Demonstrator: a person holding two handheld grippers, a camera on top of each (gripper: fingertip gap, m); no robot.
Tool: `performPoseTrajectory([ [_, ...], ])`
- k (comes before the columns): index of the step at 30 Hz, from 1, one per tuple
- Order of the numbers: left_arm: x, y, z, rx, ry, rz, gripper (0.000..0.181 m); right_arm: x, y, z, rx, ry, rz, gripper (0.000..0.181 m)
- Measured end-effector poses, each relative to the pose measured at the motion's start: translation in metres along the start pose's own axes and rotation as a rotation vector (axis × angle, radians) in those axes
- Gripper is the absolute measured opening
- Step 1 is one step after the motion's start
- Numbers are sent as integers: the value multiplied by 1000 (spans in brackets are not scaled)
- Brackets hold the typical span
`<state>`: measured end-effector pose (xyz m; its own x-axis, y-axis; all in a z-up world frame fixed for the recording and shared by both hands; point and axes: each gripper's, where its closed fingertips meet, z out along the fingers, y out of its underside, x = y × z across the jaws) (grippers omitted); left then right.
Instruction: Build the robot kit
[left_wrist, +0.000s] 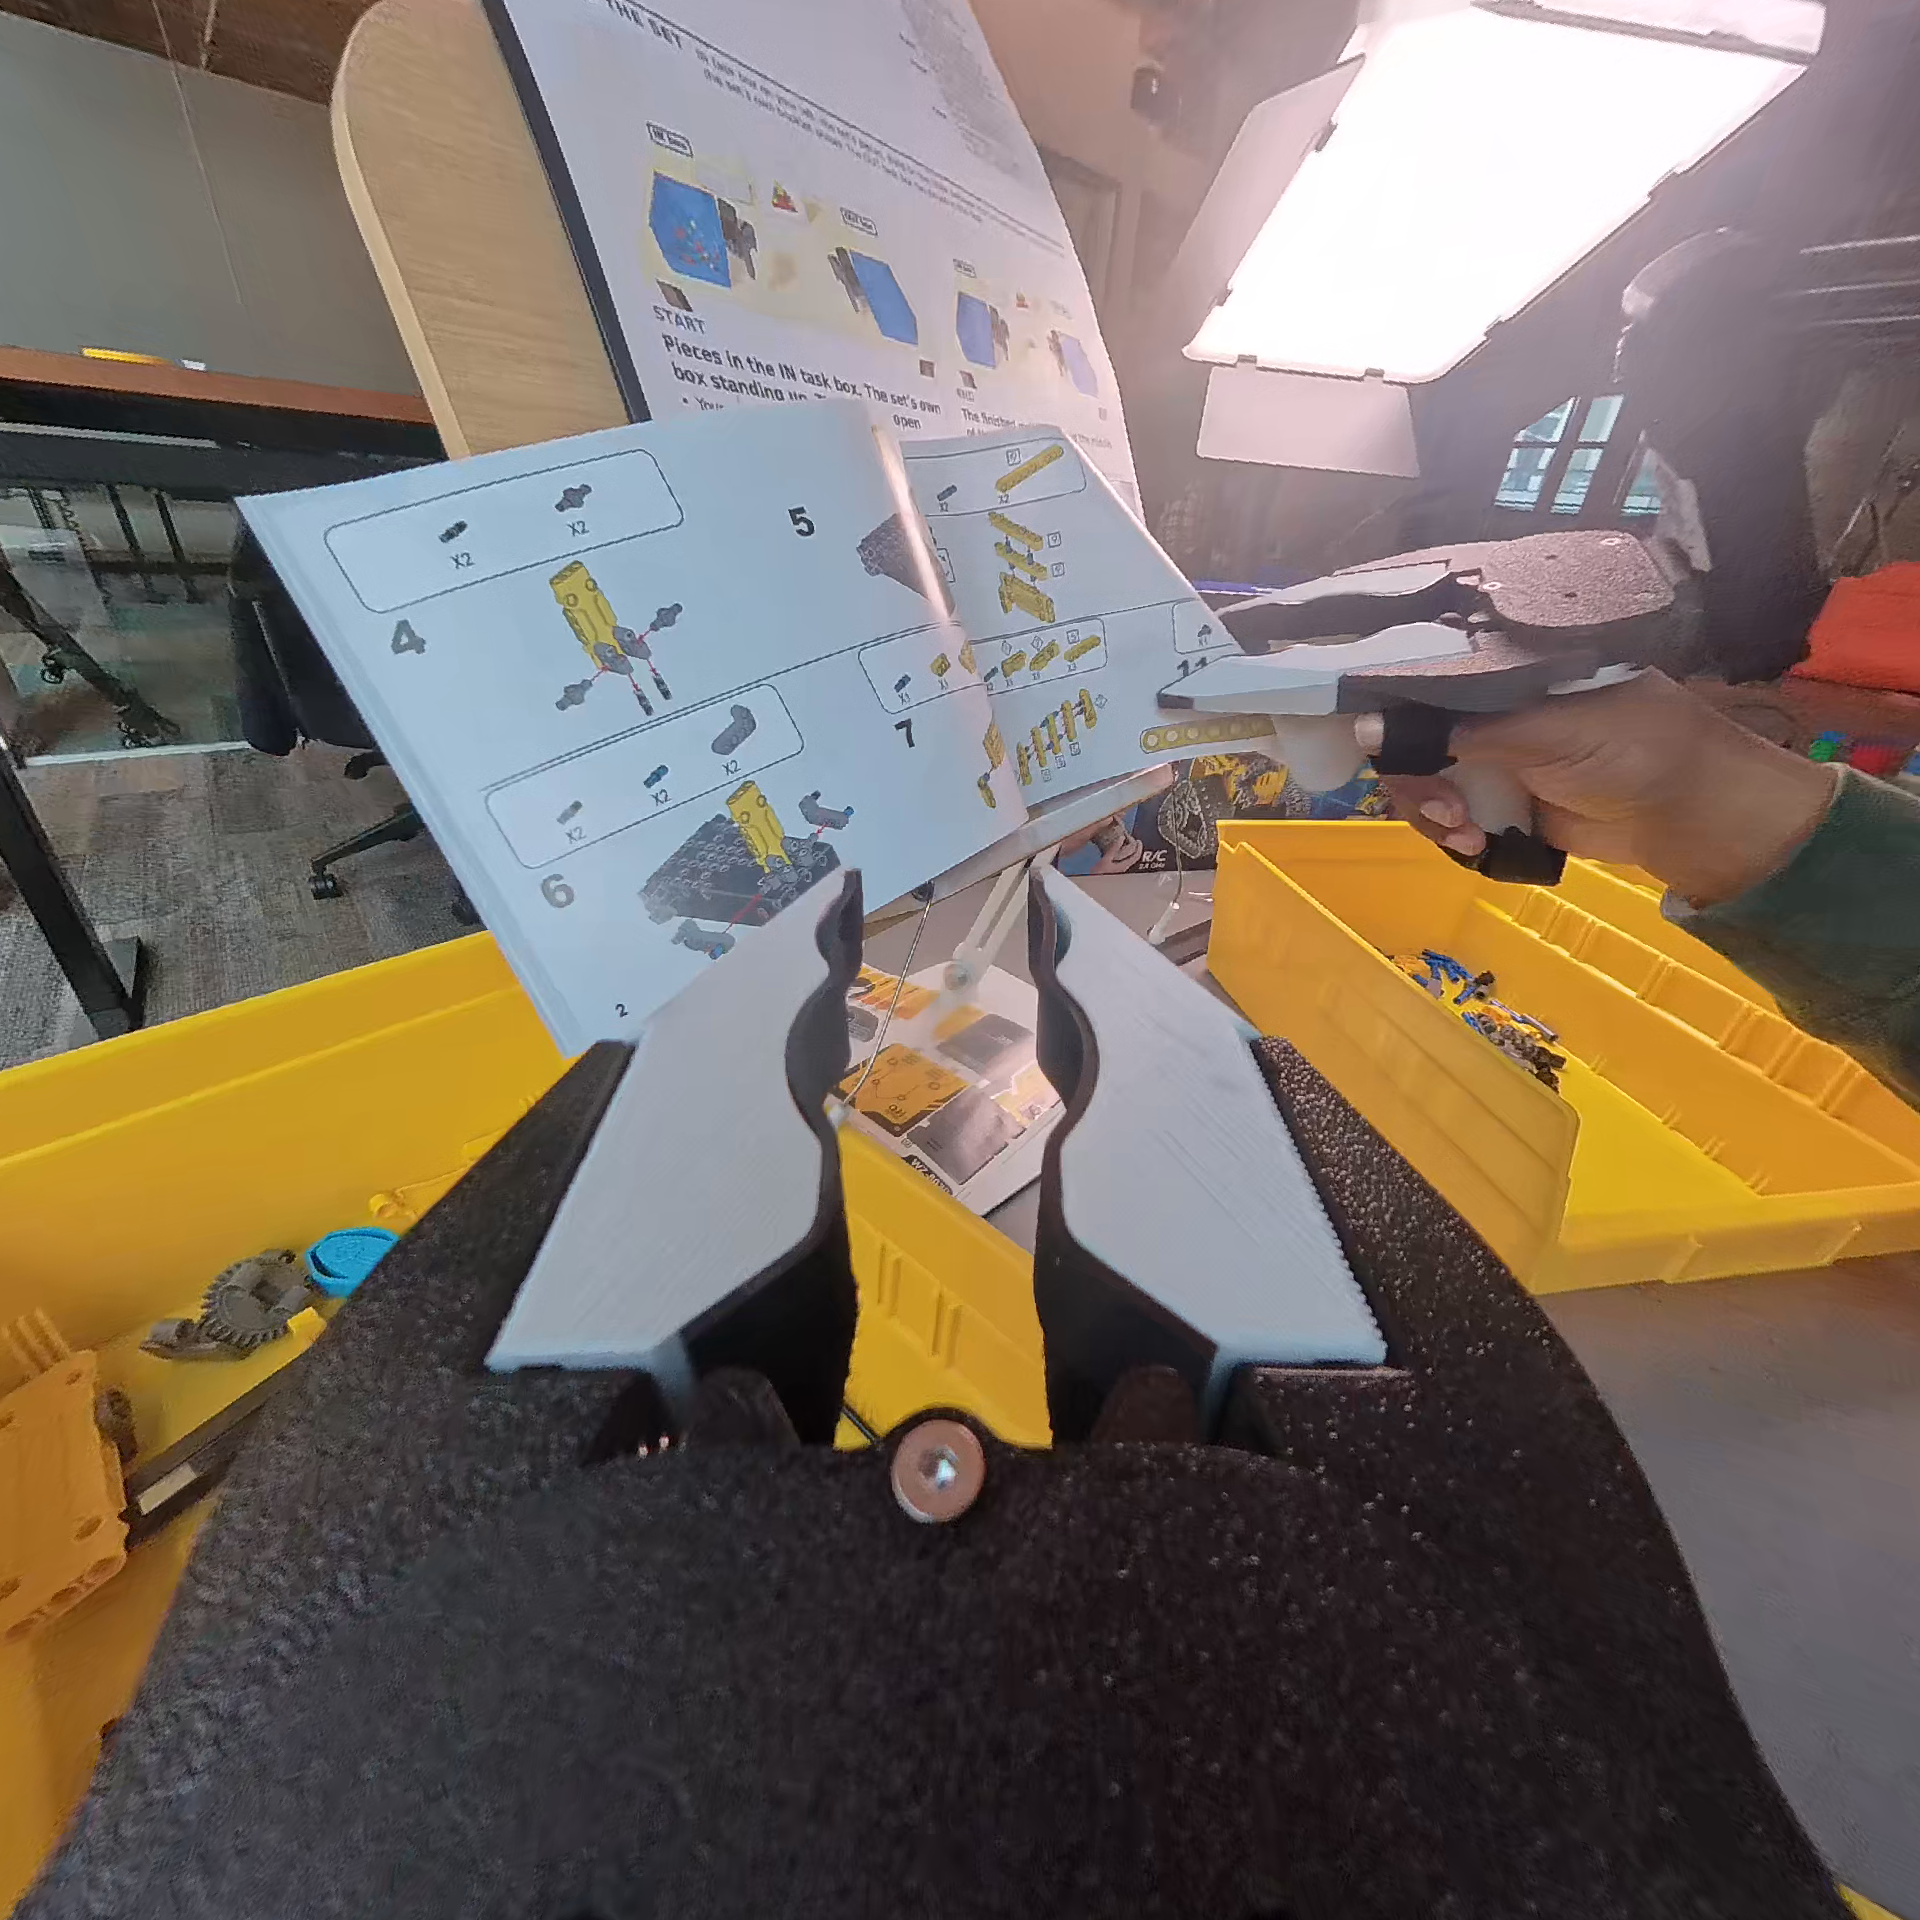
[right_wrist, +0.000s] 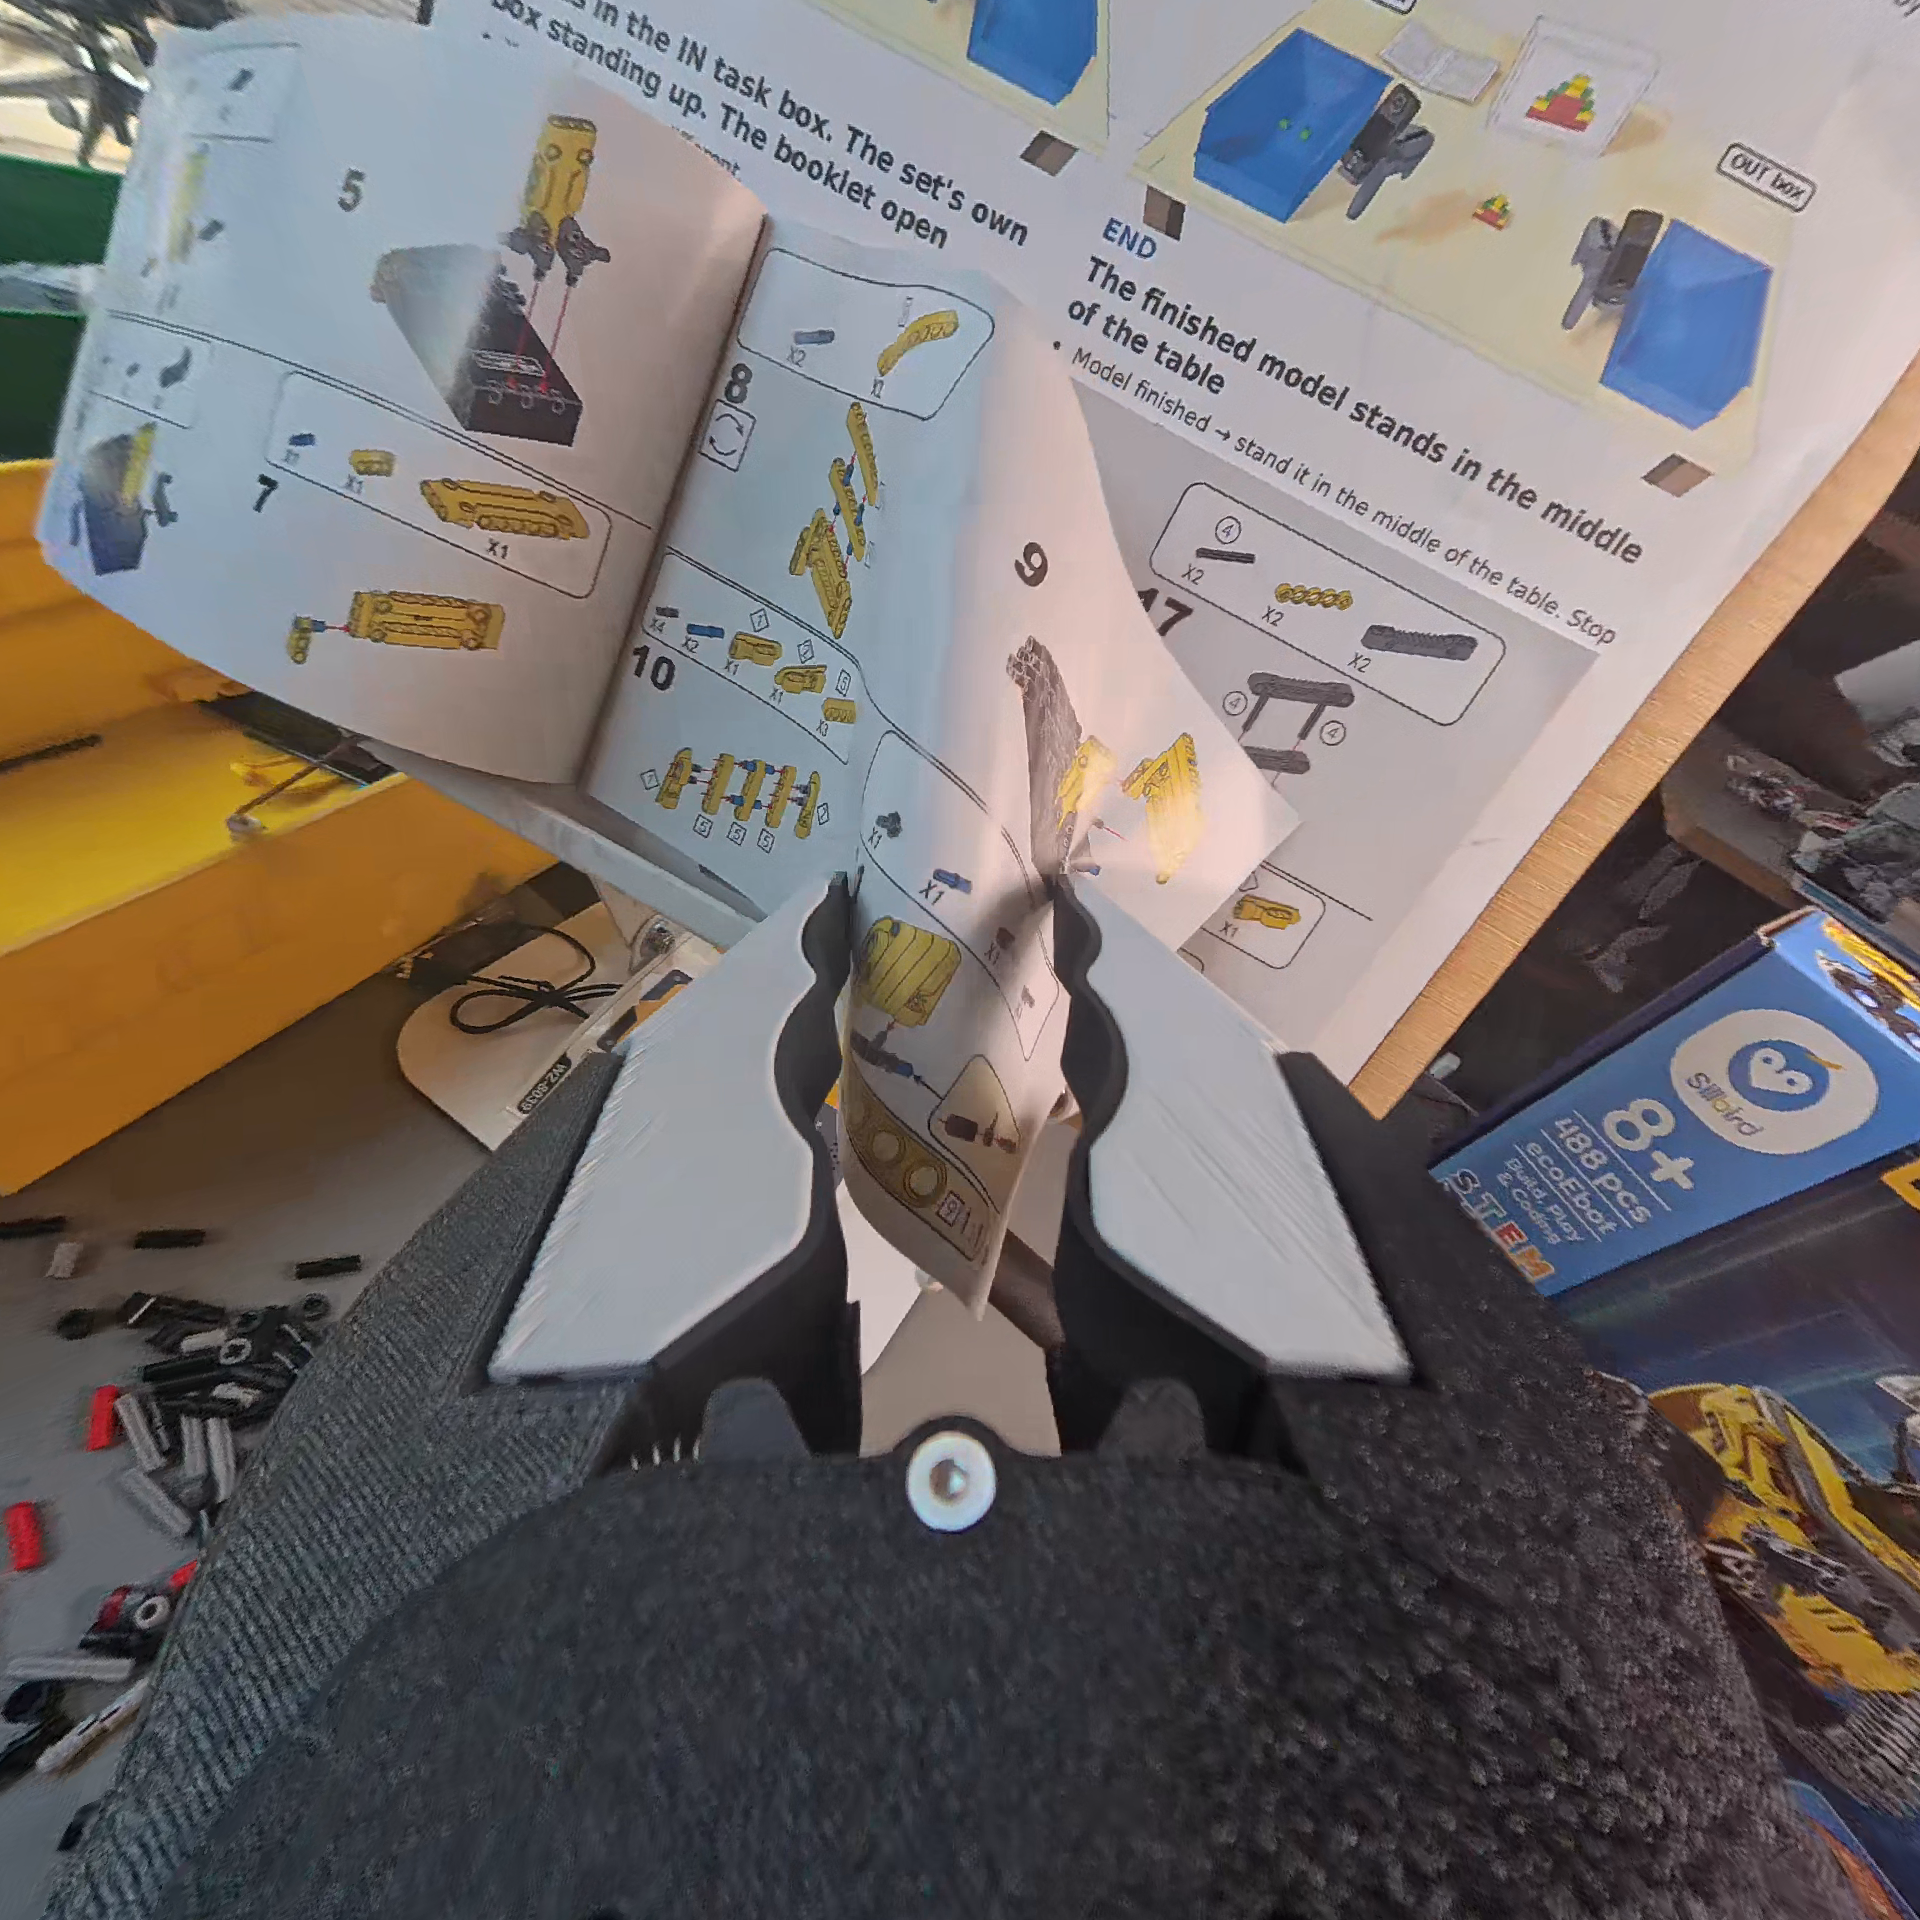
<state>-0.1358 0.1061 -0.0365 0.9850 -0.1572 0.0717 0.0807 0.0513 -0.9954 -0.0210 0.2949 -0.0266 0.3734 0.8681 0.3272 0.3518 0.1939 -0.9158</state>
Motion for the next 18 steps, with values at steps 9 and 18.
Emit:
performPoseTrajectory([
  [9,38,-21,21,-1,175,-129,40,-83,-36,-31,211,-236,-96,36],
  [18,59,-27,30,-20,372,-393,60,-167,-45,-18,277,-251,-417,71],
])
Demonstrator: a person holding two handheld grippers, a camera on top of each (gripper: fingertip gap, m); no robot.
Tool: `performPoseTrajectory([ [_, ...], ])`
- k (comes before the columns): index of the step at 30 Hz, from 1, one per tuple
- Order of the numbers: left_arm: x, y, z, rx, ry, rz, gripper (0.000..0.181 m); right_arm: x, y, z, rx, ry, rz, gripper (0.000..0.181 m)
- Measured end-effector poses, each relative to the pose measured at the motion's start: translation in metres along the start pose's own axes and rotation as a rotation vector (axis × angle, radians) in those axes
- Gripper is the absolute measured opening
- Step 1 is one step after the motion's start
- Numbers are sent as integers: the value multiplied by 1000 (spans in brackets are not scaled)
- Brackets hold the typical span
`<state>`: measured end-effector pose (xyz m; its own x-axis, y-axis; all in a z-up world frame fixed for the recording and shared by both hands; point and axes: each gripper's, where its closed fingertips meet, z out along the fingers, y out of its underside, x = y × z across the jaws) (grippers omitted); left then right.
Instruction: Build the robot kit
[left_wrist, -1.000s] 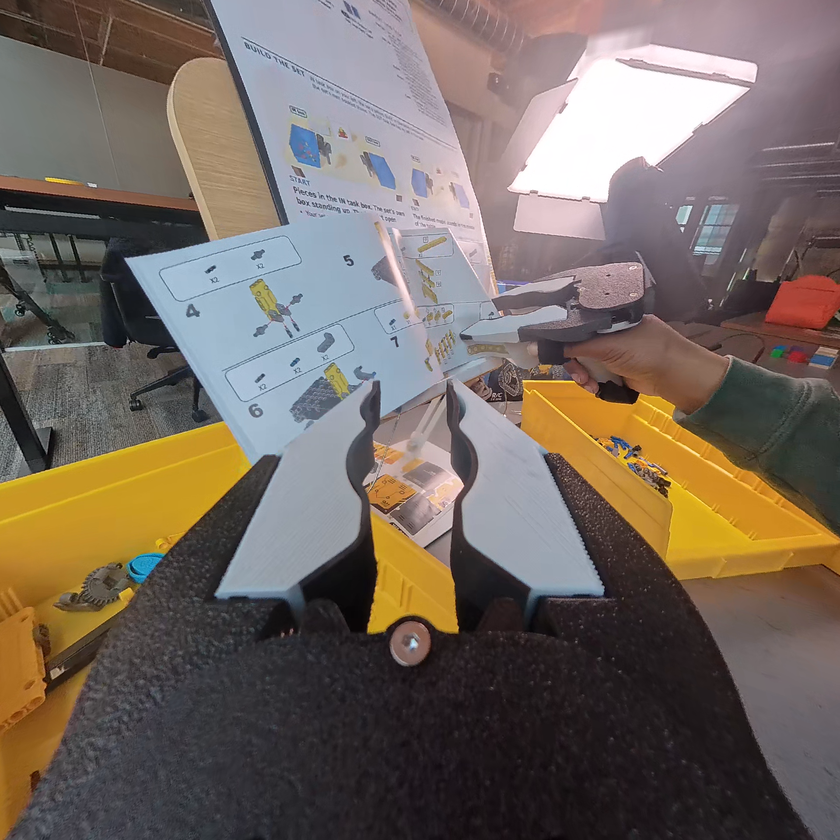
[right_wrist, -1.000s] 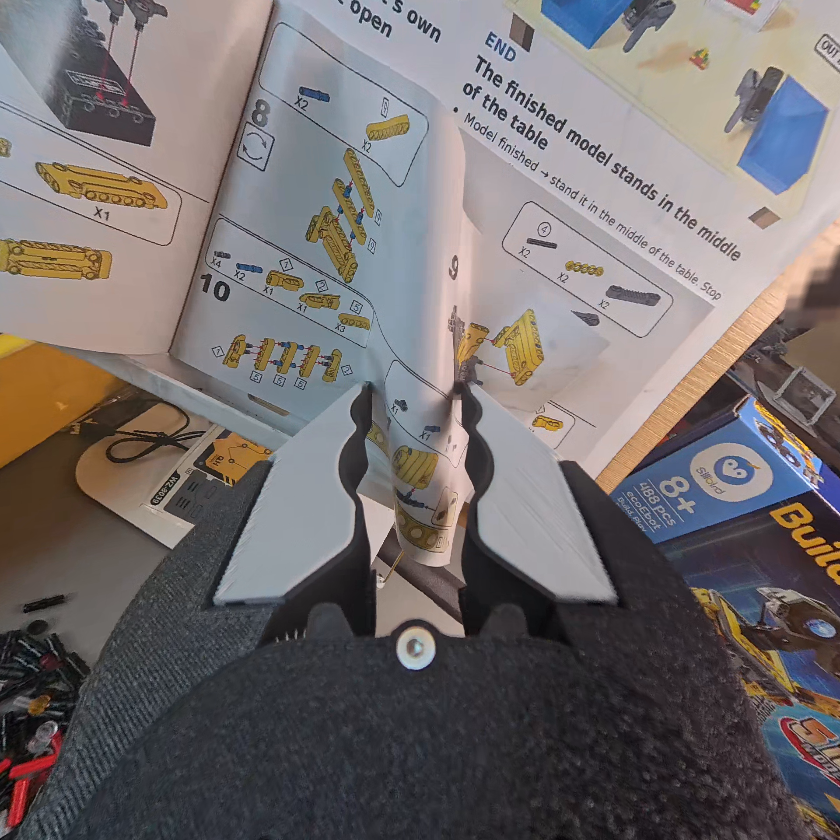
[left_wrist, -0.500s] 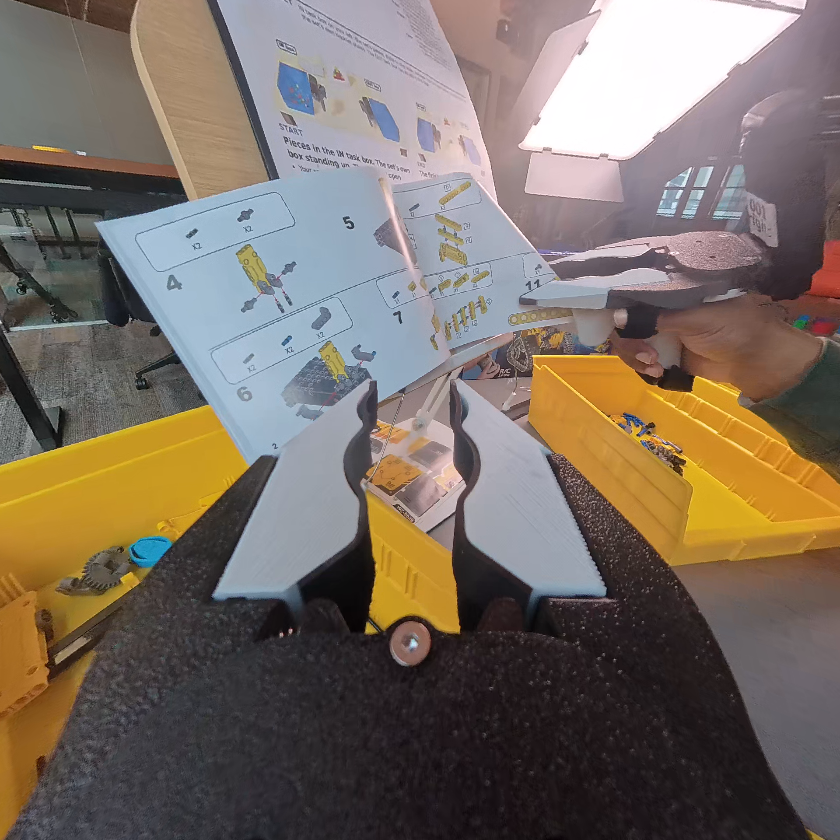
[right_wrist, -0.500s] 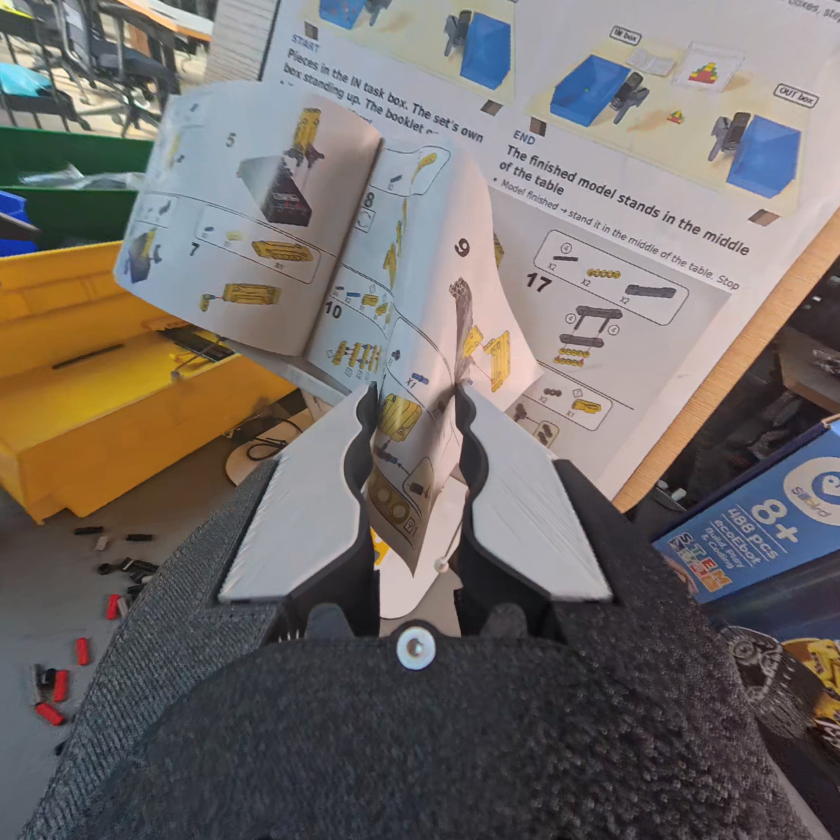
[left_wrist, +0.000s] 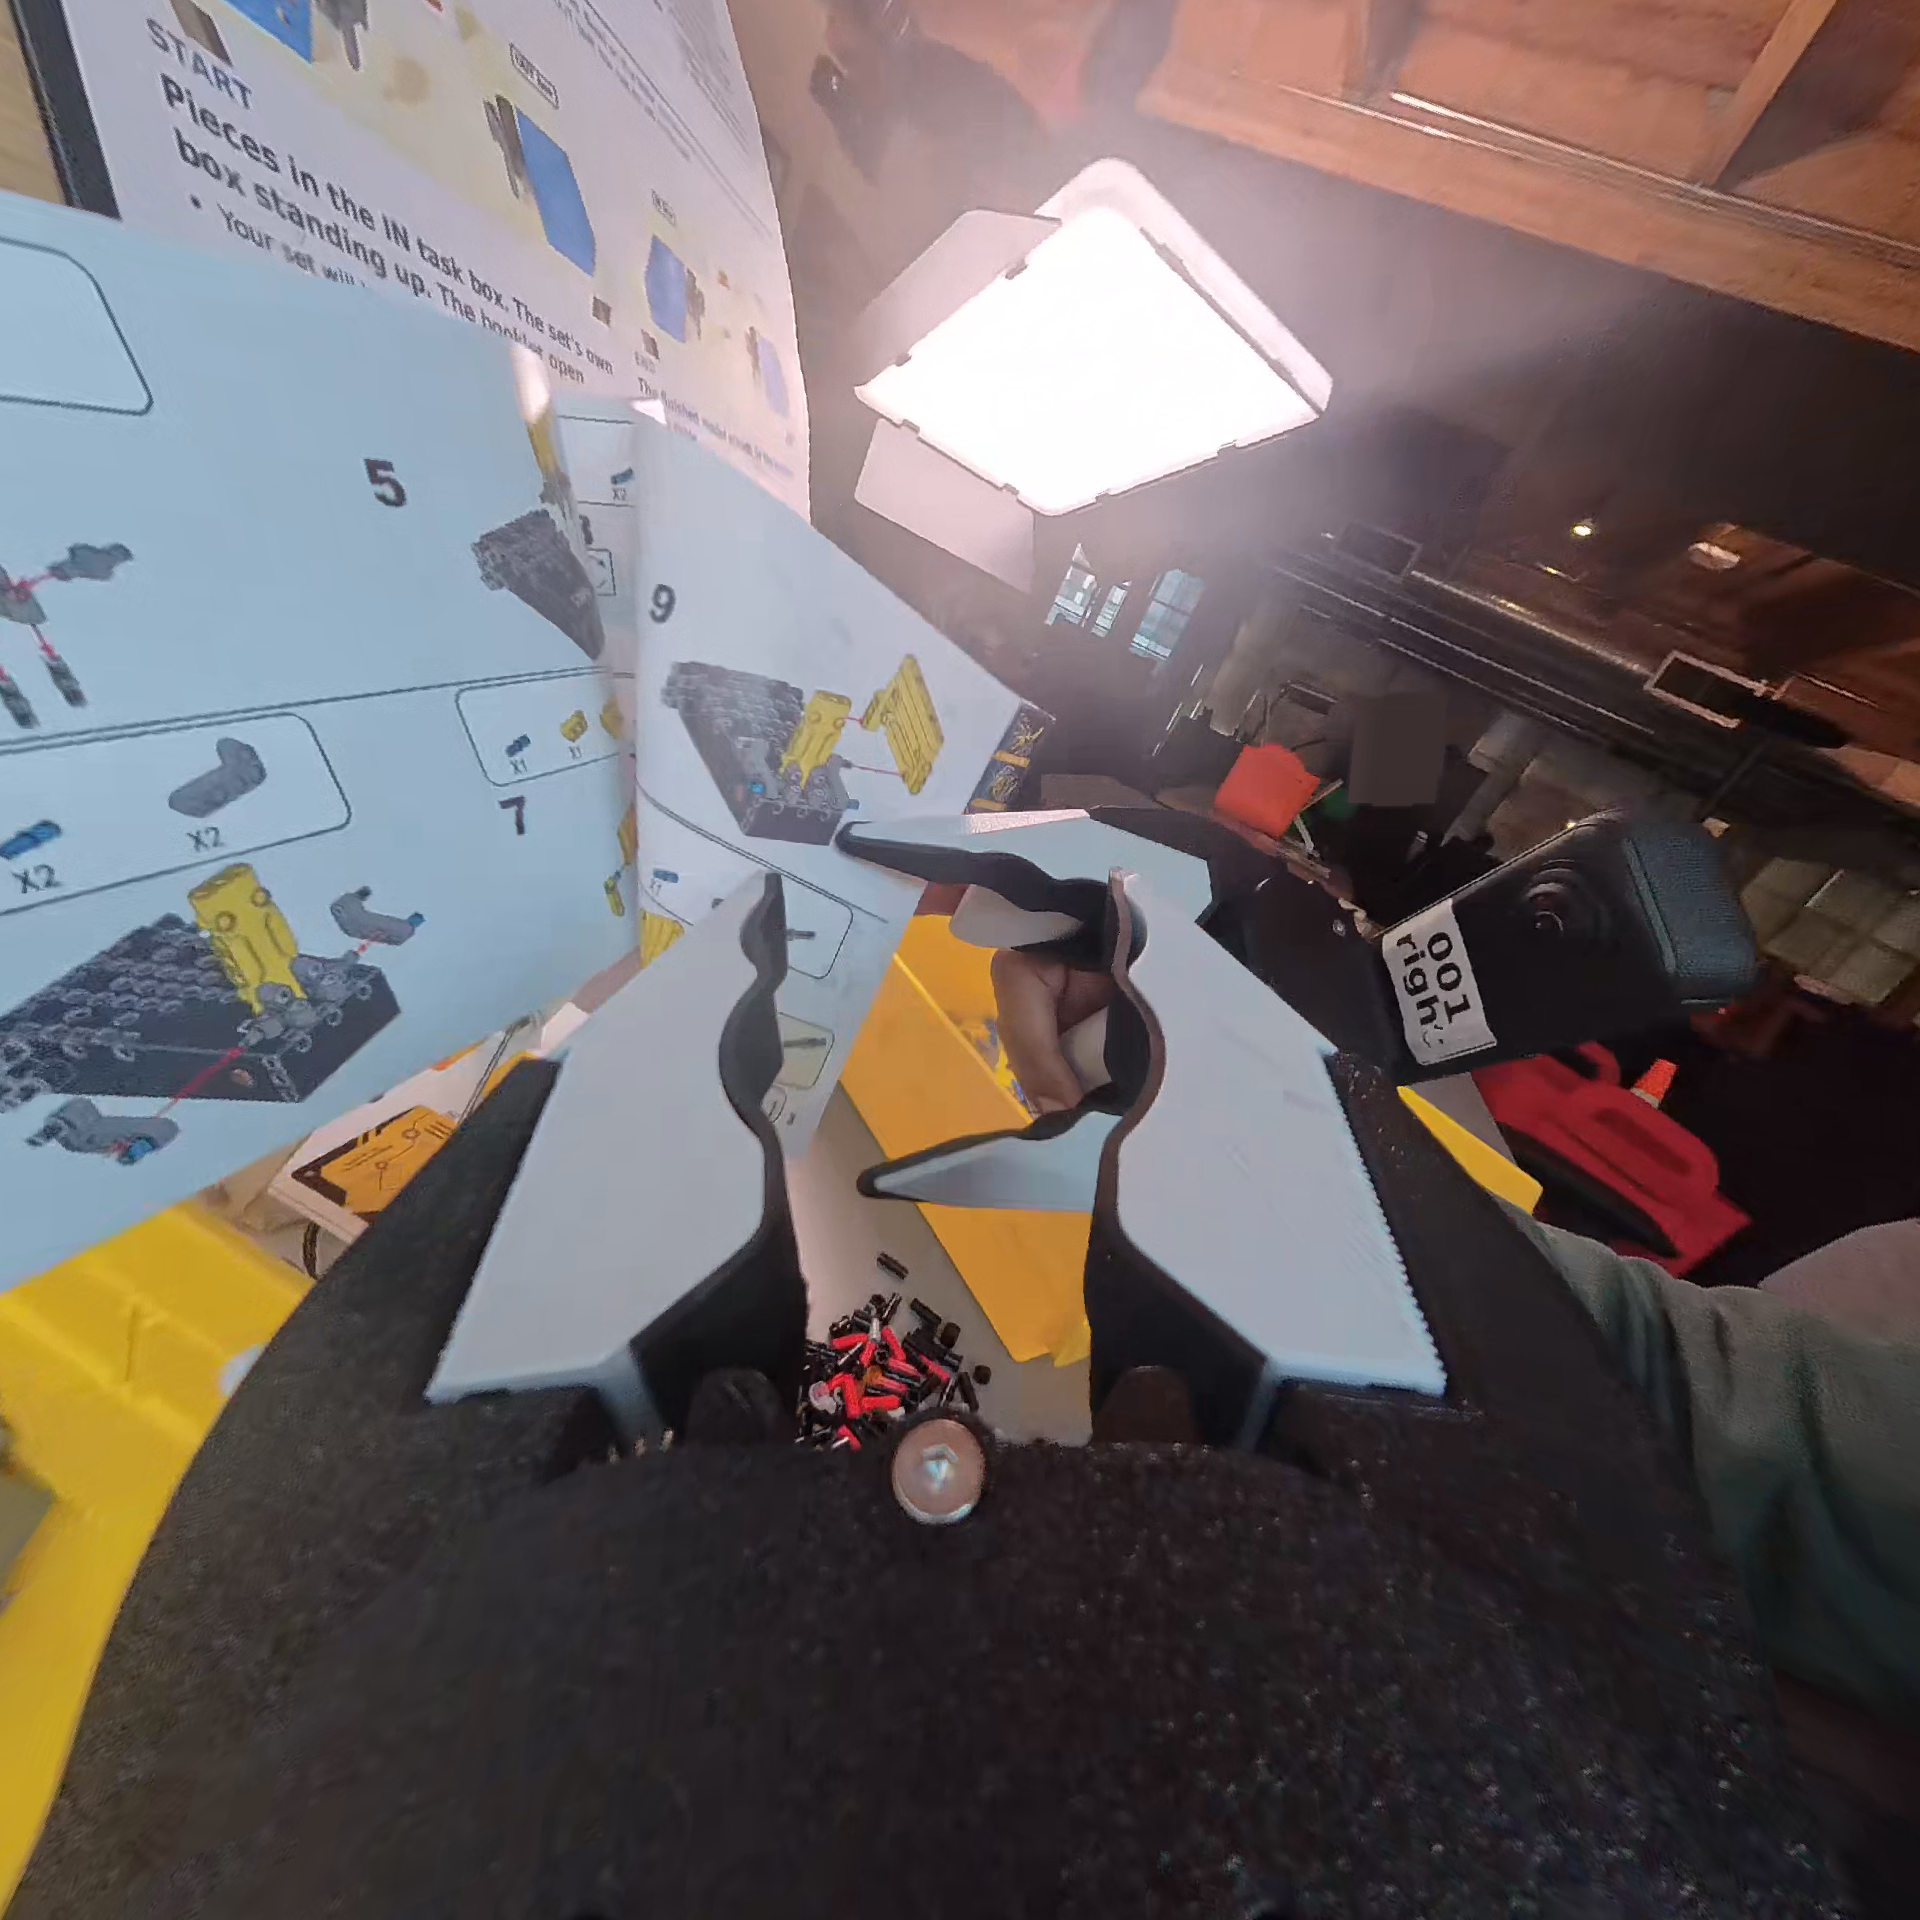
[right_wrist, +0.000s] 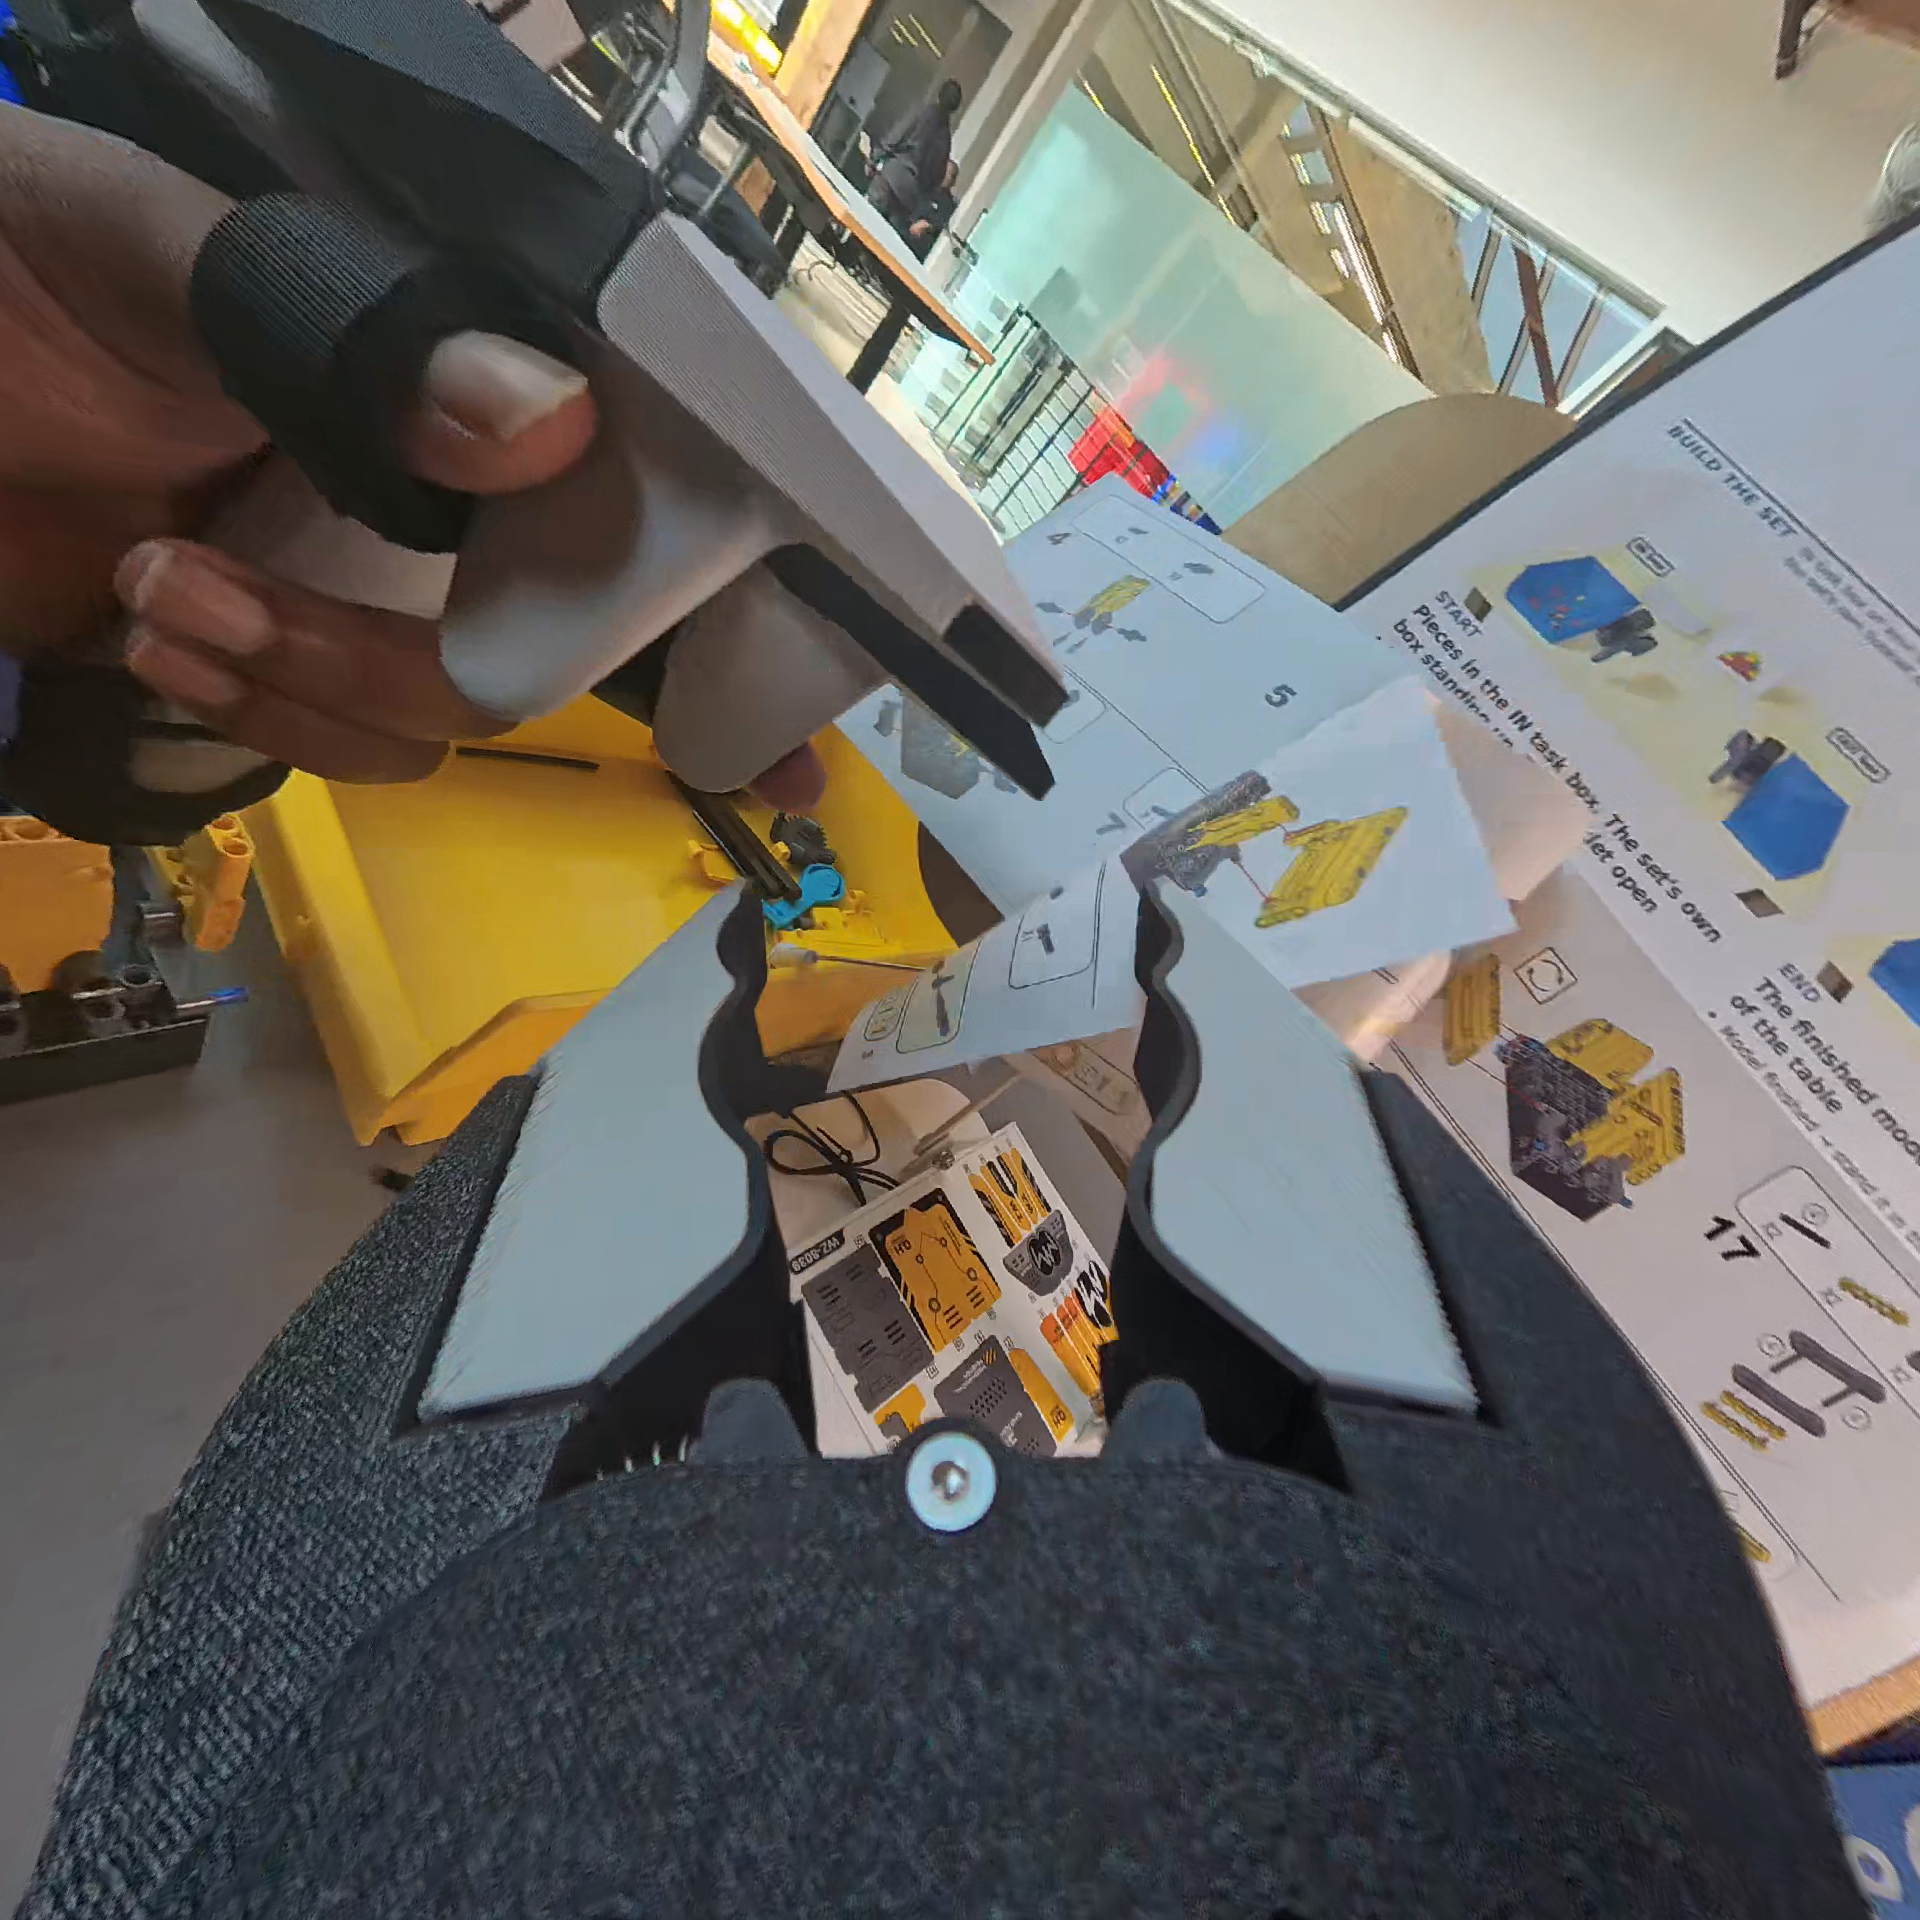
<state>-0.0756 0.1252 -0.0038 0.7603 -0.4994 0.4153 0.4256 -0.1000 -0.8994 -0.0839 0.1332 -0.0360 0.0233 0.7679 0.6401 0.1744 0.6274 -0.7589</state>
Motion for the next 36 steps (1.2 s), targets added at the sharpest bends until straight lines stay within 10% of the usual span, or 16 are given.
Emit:
performPoseTrajectory([
  [13,-32,41,11,-160,-193,226,54,23,14,-29,76,29,231,80],
  [19,-35,46,16,-190,-255,338,49,131,59,-77,92,487,464,113],
  [20,-34,46,16,-182,-253,331,48,140,86,-71,25,479,609,101],
  [22,-33,45,17,-165,-245,296,47,123,118,-45,-106,268,787,9],
  [23,-32,44,16,-159,-241,284,47,125,117,-43,-87,258,792,0],
  [36,-18,28,4,-93,-195,237,47,101,73,-52,31,274,527,5],
])
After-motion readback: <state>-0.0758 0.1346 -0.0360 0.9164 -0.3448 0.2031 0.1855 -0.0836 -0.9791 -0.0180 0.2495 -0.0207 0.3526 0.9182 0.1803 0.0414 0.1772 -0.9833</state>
